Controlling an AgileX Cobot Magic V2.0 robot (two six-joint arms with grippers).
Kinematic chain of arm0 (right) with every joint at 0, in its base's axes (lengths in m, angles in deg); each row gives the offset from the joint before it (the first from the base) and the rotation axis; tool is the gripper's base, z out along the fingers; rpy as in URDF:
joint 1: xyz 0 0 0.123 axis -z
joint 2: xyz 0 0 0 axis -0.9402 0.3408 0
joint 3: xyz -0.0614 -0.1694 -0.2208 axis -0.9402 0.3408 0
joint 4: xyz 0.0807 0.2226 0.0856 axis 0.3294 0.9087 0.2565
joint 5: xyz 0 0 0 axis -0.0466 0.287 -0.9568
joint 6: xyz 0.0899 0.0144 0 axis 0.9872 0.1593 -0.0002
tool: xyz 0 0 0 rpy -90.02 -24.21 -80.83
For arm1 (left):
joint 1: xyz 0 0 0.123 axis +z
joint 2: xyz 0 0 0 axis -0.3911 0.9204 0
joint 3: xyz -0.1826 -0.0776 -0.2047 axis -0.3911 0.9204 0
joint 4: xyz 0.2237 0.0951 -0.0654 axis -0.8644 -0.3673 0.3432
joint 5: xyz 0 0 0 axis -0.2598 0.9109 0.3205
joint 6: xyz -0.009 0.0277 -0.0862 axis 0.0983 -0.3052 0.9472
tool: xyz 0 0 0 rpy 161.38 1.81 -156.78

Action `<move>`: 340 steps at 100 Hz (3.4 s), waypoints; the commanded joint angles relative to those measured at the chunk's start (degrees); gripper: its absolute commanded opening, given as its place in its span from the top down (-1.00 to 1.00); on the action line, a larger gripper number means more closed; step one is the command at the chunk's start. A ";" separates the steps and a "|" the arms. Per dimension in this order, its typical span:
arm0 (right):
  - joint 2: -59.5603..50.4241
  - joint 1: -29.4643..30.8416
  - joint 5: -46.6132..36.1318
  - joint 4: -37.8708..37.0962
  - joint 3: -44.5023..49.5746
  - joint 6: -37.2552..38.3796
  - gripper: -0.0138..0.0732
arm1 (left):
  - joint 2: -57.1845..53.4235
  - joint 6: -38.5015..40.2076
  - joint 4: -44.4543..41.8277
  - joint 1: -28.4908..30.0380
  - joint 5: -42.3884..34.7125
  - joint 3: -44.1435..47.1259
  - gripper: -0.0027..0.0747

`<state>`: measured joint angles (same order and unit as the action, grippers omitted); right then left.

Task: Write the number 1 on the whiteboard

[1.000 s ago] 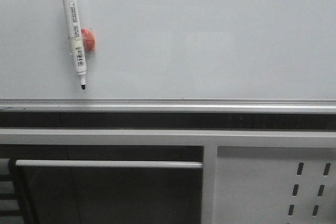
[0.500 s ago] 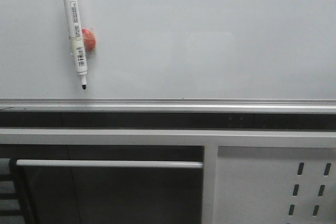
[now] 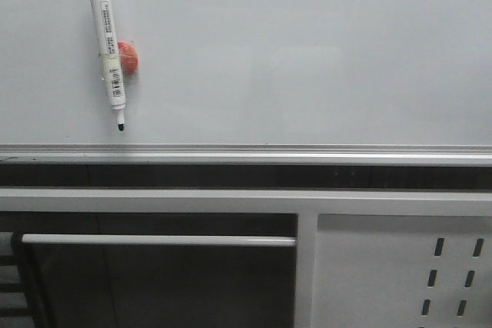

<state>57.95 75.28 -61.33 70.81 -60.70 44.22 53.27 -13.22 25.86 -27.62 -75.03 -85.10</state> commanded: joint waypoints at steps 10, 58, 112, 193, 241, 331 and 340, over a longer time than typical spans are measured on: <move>0.96 0.30 15.74 7.93 -12.78 1.03 0.86 | 3.73 0.56 8.89 0.06 7.91 -11.30 0.98; 16.77 0.30 20.77 17.26 -14.38 0.61 0.86 | 22.17 -2.58 9.47 -0.05 2.62 -24.59 0.68; 20.07 0.30 19.13 17.52 -12.16 0.02 0.86 | 36.72 -2.85 8.24 -17.42 -17.59 -10.66 0.21; 20.07 0.30 19.22 14.84 -10.79 0.02 0.86 | 83.44 4.08 -1.73 -30.16 -72.44 -2.34 -0.13; 20.07 0.30 19.11 14.64 -10.79 0.02 0.86 | 88.32 9.67 -1.91 -30.16 -72.44 -8.49 -0.16; 20.07 0.30 17.81 14.64 -10.79 0.02 0.86 | 90.64 12.62 -2.48 -30.84 -69.46 -12.51 -0.15; 20.07 0.30 17.81 14.64 -10.79 0.02 0.86 | 92.69 14.31 -2.90 -30.84 -71.01 -12.90 -0.15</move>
<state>77.16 75.28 -38.47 86.05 -70.07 44.99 145.83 -0.73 22.83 -58.12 -134.57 -96.60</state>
